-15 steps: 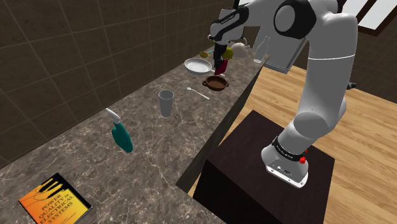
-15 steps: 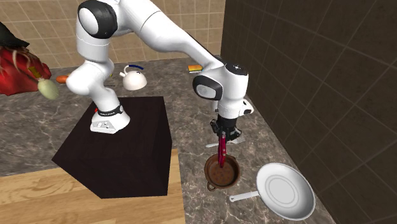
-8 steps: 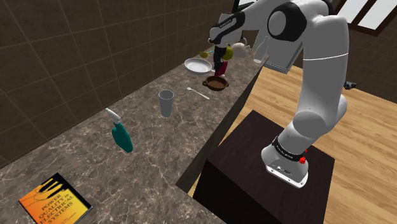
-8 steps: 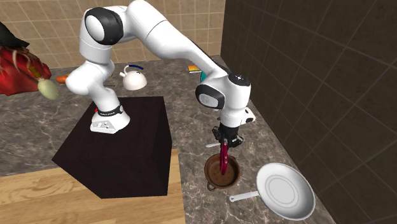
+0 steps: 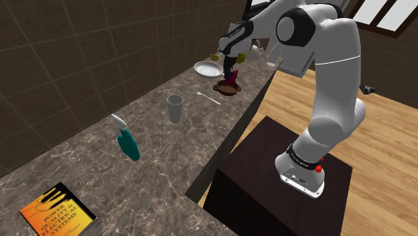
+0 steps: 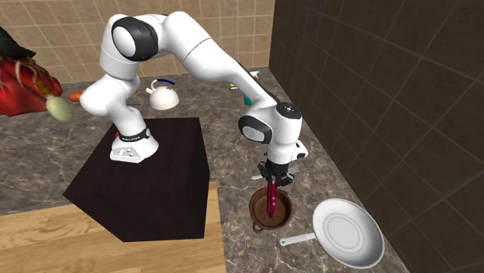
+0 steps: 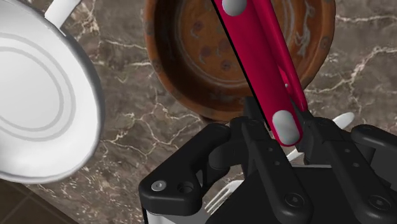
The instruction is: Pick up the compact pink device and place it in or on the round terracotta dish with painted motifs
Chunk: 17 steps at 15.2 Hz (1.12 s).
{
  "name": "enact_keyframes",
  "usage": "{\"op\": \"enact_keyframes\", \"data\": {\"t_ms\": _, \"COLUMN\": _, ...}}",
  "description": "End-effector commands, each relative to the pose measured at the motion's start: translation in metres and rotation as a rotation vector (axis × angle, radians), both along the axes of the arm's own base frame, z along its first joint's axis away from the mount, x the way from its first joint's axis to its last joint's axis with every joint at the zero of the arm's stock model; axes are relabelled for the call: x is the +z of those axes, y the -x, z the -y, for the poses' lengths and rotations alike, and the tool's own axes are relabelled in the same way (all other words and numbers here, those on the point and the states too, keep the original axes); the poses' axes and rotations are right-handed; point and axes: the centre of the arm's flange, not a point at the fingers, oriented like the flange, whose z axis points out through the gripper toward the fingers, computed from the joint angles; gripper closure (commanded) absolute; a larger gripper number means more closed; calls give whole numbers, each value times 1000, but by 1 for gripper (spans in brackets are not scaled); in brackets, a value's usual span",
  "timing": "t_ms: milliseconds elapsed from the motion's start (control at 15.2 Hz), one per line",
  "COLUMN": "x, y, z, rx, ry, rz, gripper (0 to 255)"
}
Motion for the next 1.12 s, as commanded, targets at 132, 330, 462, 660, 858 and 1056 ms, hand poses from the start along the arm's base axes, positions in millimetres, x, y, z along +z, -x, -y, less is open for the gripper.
{"op": "enact_keyframes", "data": {"t_ms": 132, "x": -19, "y": 0, "z": 1, "rx": 0, "ry": 0, "rz": 1, "gripper": 255}}
{"op": "enact_keyframes", "data": {"t_ms": 330, "x": -19, "y": 0, "z": 1, "rx": 0, "ry": 0, "rz": 1, "gripper": 255}}
{"op": "enact_keyframes", "data": {"t_ms": 462, "x": -19, "y": 0, "z": 1, "rx": 0, "ry": 0, "rz": 1, "gripper": 255}}
{"op": "enact_keyframes", "data": {"t_ms": 660, "x": -19, "y": 0, "z": 1, "rx": 0, "ry": 0, "rz": 1, "gripper": 0}}
{"op": "enact_keyframes", "data": {"t_ms": 858, "x": -19, "y": 0, "z": 1, "rx": 0, "ry": 0, "rz": 1, "gripper": 0}}
{"op": "enact_keyframes", "data": {"t_ms": 1056, "x": -6, "y": -1, "z": 0, "rx": 0, "ry": 0, "rz": 1, "gripper": 0}}
